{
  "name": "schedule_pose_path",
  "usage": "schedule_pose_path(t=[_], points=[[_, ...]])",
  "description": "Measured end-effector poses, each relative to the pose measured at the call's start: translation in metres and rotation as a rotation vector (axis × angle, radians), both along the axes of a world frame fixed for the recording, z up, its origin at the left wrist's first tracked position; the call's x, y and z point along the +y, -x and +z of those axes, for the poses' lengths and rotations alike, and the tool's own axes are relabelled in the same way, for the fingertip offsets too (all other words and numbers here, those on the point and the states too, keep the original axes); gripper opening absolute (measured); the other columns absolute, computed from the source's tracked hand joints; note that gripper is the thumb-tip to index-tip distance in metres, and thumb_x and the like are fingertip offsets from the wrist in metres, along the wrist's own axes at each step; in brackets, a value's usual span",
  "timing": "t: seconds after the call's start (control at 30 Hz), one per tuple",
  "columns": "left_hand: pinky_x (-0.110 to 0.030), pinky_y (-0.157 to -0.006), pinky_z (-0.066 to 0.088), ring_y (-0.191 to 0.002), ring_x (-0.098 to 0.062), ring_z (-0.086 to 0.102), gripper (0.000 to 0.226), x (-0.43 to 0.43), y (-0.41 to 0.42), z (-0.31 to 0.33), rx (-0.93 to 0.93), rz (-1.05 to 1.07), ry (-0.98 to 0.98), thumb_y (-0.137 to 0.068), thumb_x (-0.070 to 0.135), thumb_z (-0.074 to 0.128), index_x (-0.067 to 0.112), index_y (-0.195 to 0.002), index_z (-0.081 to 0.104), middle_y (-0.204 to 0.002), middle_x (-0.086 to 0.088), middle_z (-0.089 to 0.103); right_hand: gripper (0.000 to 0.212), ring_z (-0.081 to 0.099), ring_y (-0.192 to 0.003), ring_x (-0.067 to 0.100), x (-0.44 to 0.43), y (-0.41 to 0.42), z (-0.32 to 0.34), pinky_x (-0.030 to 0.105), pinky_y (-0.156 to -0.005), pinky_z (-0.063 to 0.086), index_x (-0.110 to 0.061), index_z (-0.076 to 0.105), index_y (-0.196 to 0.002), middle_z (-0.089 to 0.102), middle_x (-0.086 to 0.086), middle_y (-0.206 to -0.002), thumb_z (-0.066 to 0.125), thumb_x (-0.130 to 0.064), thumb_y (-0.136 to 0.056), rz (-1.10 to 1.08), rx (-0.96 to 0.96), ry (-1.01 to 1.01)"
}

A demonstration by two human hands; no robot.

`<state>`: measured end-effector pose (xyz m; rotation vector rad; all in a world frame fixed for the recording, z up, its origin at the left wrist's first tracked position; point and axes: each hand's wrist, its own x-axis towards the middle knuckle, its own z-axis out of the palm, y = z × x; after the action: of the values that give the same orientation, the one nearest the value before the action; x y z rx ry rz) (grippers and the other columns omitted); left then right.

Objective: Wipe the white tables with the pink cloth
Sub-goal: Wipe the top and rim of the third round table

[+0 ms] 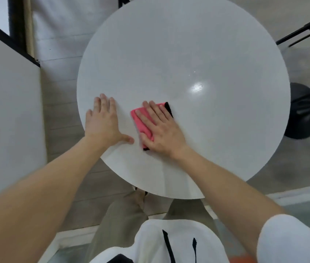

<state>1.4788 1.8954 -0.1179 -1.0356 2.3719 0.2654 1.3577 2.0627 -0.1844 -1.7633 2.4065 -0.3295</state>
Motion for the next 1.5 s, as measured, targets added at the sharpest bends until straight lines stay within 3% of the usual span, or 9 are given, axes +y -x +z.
schedule_pose_path(t=[0.2, 0.33, 0.5, 0.67, 0.87, 1.0, 1.13, 1.27, 1.5], points=[[-0.060, -0.132, 0.023, -0.167, -0.040, -0.005, 0.177, -0.002, 0.004, -0.001, -0.038, -0.042, 0.007, -0.047, 0.093, 0.084, 0.004, -0.170, -0.008, -0.179, -0.021, -0.008, 0.078, 0.010, -0.168, 0.032, 0.026, 0.170, -0.003, 0.048, -0.137, 0.007, -0.023, 0.022, -0.174, 0.015, 0.012, -0.181, 0.037, -0.062, -0.107, -0.435, 0.105, -0.117], [-0.063, -0.128, 0.029, -0.166, -0.044, -0.001, 0.179, -0.002, 0.010, 0.000, -0.066, -0.057, 0.010, -0.046, 0.091, 0.086, -0.001, -0.168, -0.007, -0.178, -0.026, -0.004, 0.078, 0.016, -0.166, 0.042, -0.029, 0.136, -0.003, 0.057, -0.133, 0.015, -0.013, 0.027, -0.172, 0.021, 0.023, -0.177, 0.033, -0.054, -0.106, -0.772, 0.089, -0.087], [-0.063, -0.127, 0.031, -0.167, -0.044, 0.001, 0.178, -0.003, 0.012, 0.002, -0.080, -0.057, 0.018, -0.046, 0.092, 0.085, -0.001, -0.169, -0.004, -0.178, -0.027, -0.002, 0.071, 0.006, -0.169, 0.030, -0.125, 0.001, 0.004, 0.050, -0.136, 0.005, -0.021, 0.022, -0.174, 0.011, 0.014, -0.181, 0.034, -0.050, -0.110, -0.224, -0.011, -0.032], [-0.061, -0.129, 0.028, -0.167, -0.043, -0.001, 0.180, -0.004, 0.014, 0.002, -0.087, -0.053, 0.007, -0.044, 0.093, 0.084, 0.000, -0.168, -0.006, -0.179, -0.025, -0.004, 0.064, 0.023, -0.165, 0.032, -0.100, 0.065, -0.010, 0.051, -0.134, 0.015, -0.025, 0.038, -0.169, 0.030, 0.013, -0.177, 0.045, -0.047, -0.110, 0.023, 0.023, 0.060], [-0.061, -0.129, 0.028, -0.167, -0.043, -0.002, 0.179, -0.003, 0.015, 0.001, -0.100, -0.037, 0.008, -0.046, 0.094, 0.083, 0.000, -0.167, -0.009, -0.178, -0.025, -0.004, 0.069, 0.010, -0.168, 0.029, 0.034, 0.216, -0.003, 0.051, -0.136, 0.011, -0.026, 0.019, -0.174, 0.013, 0.009, -0.182, 0.029, -0.054, -0.112, -0.535, 0.093, -0.129], [-0.060, -0.131, 0.026, -0.167, -0.043, -0.002, 0.178, -0.002, 0.013, -0.001, -0.096, -0.008, 0.009, -0.046, 0.090, 0.087, 0.001, -0.167, -0.008, -0.178, -0.025, -0.005, 0.074, 0.018, -0.165, 0.044, -0.020, 0.180, -0.008, 0.060, -0.132, 0.015, -0.010, 0.027, -0.171, 0.021, 0.027, -0.176, 0.032, -0.050, -0.109, -0.931, 0.127, -0.103], [-0.061, -0.131, 0.026, -0.167, -0.044, -0.004, 0.180, 0.000, 0.019, 0.000, -0.117, 0.024, 0.002, -0.044, 0.085, 0.092, -0.001, -0.168, -0.008, -0.178, -0.026, -0.005, 0.074, 0.018, -0.164, 0.048, -0.134, 0.076, -0.009, 0.059, -0.134, 0.010, -0.008, 0.034, -0.169, 0.025, 0.030, -0.174, 0.046, -0.039, -0.103, -0.384, 0.046, 0.014], [-0.060, -0.132, 0.023, -0.167, -0.041, -0.009, 0.180, 0.002, 0.021, -0.001, -0.148, 0.058, -0.006, -0.046, 0.081, 0.094, 0.000, -0.168, -0.011, -0.179, -0.024, -0.010, 0.068, 0.005, -0.168, 0.034, -0.167, 0.052, -0.002, 0.050, -0.135, 0.001, -0.019, 0.021, -0.174, 0.011, 0.015, -0.181, 0.026, -0.043, -0.110, -0.033, 0.024, -0.074], [-0.061, -0.126, 0.035, -0.168, -0.039, -0.002, 0.174, 0.011, 0.052, 0.019, -0.226, 0.191, -0.048, -0.052, 0.077, 0.096, -0.001, -0.168, -0.007, -0.179, -0.022, -0.008, 0.065, 0.022, -0.166, 0.034, -0.009, 0.224, -0.005, 0.051, -0.135, 0.017, -0.023, 0.032, -0.171, 0.027, 0.013, -0.178, 0.041, -0.047, -0.112, -0.428, 0.080, -0.025]])
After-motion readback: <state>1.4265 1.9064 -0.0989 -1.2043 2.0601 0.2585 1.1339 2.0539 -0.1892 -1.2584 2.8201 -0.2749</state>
